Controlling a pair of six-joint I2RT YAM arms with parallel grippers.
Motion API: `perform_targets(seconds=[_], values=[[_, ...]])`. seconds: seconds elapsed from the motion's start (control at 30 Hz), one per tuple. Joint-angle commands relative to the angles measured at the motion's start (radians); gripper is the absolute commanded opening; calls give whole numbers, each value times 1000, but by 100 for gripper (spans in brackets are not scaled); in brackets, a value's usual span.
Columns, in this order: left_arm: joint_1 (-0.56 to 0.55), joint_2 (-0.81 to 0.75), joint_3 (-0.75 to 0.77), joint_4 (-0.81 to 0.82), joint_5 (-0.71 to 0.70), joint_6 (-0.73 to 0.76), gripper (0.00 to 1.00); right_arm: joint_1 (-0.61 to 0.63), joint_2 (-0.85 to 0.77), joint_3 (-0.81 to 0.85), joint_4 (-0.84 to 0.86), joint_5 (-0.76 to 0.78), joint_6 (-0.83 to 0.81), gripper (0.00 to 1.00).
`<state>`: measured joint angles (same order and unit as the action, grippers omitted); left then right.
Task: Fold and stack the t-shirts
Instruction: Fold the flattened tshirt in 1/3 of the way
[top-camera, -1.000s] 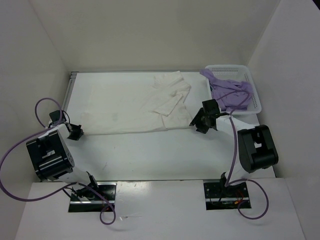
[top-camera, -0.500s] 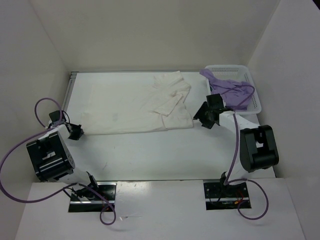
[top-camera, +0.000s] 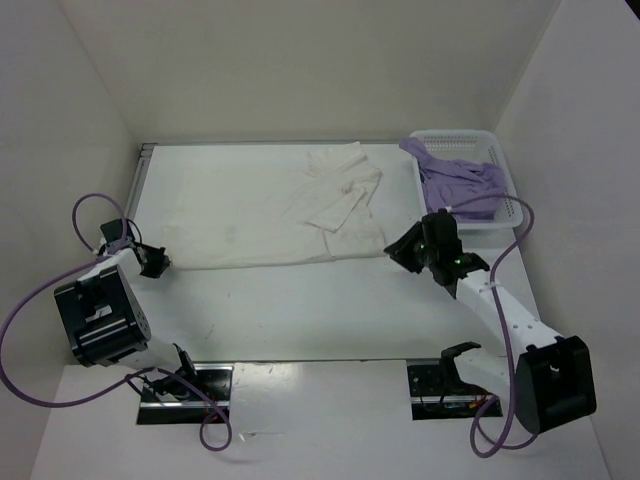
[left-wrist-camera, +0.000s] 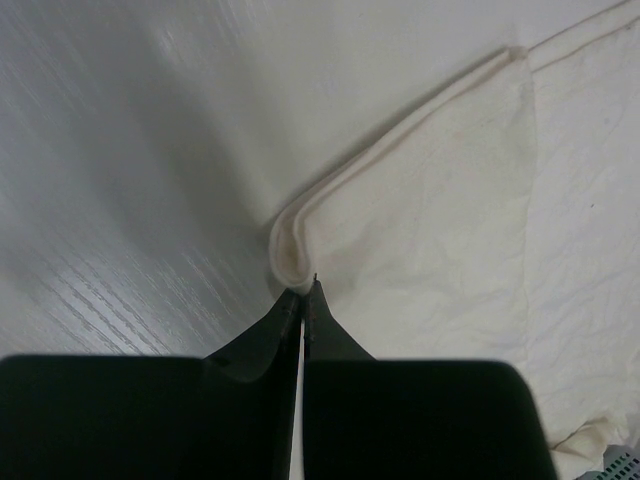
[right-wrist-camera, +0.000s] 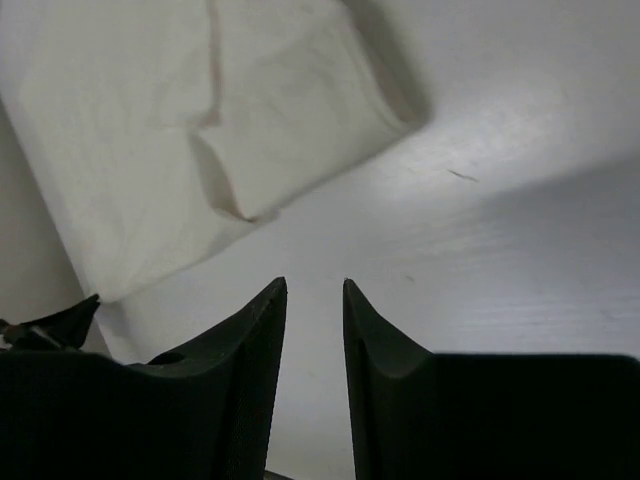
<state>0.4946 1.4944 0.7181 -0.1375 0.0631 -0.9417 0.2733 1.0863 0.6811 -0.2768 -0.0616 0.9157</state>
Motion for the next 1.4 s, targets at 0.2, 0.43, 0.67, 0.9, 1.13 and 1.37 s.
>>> perform_targets(seconds=[0.2, 0.43, 0.67, 0.9, 1.13, 1.37], values=[[-14, -31, -5, 19, 14, 20, 0, 9, 148, -143, 266, 35, 153, 56], [-14, -31, -5, 19, 14, 20, 0, 9, 294, -114, 343, 115, 184, 56], [-14, -31, -14, 29, 4, 20, 0, 46, 438, -61, 392, 216, 227, 52], [-24, -22, -14, 39, 14, 11, 0, 78, 517, -5, 358, 272, 256, 24], [-85, -22, 20, 36, -8, 11, 0, 121, 519, 57, 243, 325, 223, 0], [-120, -196, 127, -80, 78, 89, 0, 121, 123, 176, -25, 411, 86, 0]])
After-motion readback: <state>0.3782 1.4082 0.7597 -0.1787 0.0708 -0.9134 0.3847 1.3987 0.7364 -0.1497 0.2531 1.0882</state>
